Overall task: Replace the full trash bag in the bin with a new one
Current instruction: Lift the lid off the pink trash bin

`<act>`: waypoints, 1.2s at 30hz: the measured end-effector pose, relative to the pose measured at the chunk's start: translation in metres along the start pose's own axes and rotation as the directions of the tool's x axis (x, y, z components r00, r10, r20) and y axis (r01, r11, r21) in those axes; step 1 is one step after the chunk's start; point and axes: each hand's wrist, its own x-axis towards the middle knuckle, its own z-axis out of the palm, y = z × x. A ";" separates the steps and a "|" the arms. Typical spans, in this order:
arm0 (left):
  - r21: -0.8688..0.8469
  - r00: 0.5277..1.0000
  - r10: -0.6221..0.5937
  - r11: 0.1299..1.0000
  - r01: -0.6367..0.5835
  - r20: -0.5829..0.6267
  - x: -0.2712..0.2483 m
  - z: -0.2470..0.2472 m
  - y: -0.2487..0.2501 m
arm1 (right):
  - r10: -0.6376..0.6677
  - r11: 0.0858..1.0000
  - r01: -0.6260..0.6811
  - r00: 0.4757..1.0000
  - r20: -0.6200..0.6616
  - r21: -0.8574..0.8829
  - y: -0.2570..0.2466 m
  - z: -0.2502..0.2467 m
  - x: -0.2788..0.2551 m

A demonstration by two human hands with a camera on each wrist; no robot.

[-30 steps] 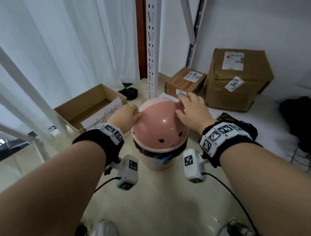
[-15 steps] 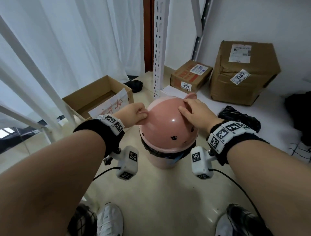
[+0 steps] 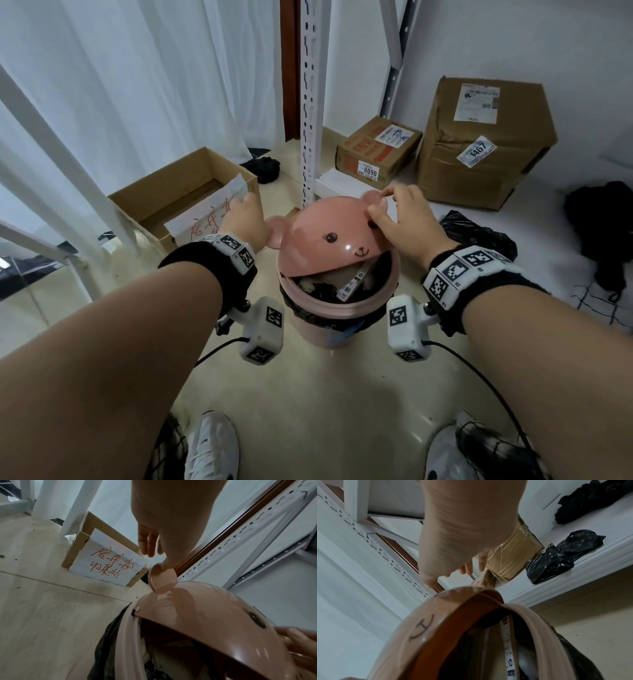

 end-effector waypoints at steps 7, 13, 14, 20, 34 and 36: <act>-0.111 0.980 0.083 0.992 -0.063 0.182 -0.018 -0.002 0.010 | 0.034 0.999 -0.038 0.995 0.095 0.036 0.008 -0.001 -0.004; -0.076 0.899 0.152 0.988 -0.133 0.410 -0.029 0.006 0.002 | -0.029 0.993 0.054 0.973 0.231 -0.104 0.004 0.010 0.000; 0.029 0.922 0.172 0.981 -0.194 0.346 -0.029 0.009 0.003 | -0.027 0.992 0.053 0.975 0.220 -0.112 0.004 0.012 0.001; 0.285 0.943 0.262 0.906 -0.314 0.206 -0.026 0.017 0.020 | -0.026 0.992 0.052 0.979 0.204 -0.119 0.005 0.011 0.003; 0.295 0.949 0.267 0.905 -0.306 0.165 -0.015 0.013 0.018 | -0.060 0.972 0.045 0.997 -0.056 -0.231 -0.014 0.020 -0.021; 0.191 0.959 0.260 0.942 -0.278 0.115 -0.018 0.018 0.010 | -0.086 0.949 0.113 0.991 0.106 -0.295 -0.025 0.035 -0.035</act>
